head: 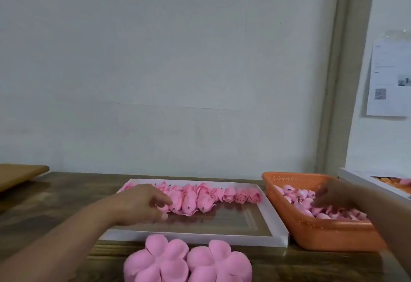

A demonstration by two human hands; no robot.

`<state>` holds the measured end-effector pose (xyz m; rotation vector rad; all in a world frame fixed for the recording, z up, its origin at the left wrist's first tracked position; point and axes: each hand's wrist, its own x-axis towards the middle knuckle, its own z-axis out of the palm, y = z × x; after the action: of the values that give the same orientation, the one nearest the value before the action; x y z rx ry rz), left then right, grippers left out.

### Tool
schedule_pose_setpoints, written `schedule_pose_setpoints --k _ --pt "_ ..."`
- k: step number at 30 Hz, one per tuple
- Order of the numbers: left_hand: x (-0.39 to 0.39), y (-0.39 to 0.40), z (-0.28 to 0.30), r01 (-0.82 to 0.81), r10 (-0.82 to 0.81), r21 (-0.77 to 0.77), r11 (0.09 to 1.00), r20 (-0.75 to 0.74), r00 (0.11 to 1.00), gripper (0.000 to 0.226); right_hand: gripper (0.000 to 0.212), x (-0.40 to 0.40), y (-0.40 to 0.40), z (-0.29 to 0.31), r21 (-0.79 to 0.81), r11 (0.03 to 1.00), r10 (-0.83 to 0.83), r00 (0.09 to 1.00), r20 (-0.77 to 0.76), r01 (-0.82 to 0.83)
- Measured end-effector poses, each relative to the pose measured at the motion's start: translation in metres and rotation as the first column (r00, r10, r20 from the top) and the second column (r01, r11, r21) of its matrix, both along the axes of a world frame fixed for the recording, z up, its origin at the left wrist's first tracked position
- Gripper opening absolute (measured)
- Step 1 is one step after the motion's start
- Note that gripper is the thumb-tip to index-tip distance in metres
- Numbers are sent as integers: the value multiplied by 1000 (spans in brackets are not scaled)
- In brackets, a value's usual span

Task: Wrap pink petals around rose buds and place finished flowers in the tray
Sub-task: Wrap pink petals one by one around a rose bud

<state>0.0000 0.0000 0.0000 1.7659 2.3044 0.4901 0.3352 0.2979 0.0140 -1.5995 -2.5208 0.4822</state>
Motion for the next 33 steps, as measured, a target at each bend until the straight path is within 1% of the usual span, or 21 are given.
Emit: schedule_pose_setpoints --k 2,3,4,5,6,8,10,11,14,17,20,24,28,30,33 --pt "1 0 0 -19 21 19 1000 -88 996 35 40 -1 -2 -6 14 1000 -15 970 244 12" --pt "2 -1 -2 -4 8 31 1000 -122 993 29 44 -2 0 -10 24 1000 6 937 350 -15" --pt "1 -2 -5 14 -8 42 999 -144 990 19 46 -4 -6 -12 37 999 7 902 432 -25" --pt "3 -4 -6 39 -34 28 999 -140 990 8 47 -4 -3 -15 41 998 16 889 458 -39" --pt "4 -7 -7 54 -54 2 999 -134 990 2 47 -4 0 -18 42 998 24 887 460 -49" --pt "5 -12 -11 67 -78 -75 995 -158 984 5 51 -5 -2 -16 27 999 22 887 461 -38" --pt "6 -14 -18 64 -87 -121 991 -193 977 17 56 -7 3 -18 27 999 10 901 434 -24" --pt "6 -15 -22 68 -96 -136 988 -206 974 20 55 -8 3 -18 30 999 16 901 433 -32" --pt "10 -16 -28 110 -135 -150 983 -172 976 9 45 -13 0 -20 60 997 22 897 442 -54" --pt "14 -19 -31 130 -162 -169 977 -195 967 20 39 -17 -4 -21 100 993 8 909 416 -55" --pt "15 -17 -36 83 -117 -162 983 -214 970 18 32 -18 -3 -22 113 989 38 912 409 -92" --pt "18 -14 -39 37 -78 -183 982 -222 972 25 33 -19 -9 -20 107 989 49 919 392 -98" --pt "18 -12 -41 33 -77 -187 982 -234 969 20 29 -21 1 -23 91 993 35 934 356 -72" --pt "19 -12 -41 30 -77 -193 981 -241 968 19 28 -23 3 -23 86 994 28 928 373 -65" --pt "19 -12 -40 33 -80 -202 979 -230 970 14 26 -25 6 -24 126 989 19 926 378 -71"
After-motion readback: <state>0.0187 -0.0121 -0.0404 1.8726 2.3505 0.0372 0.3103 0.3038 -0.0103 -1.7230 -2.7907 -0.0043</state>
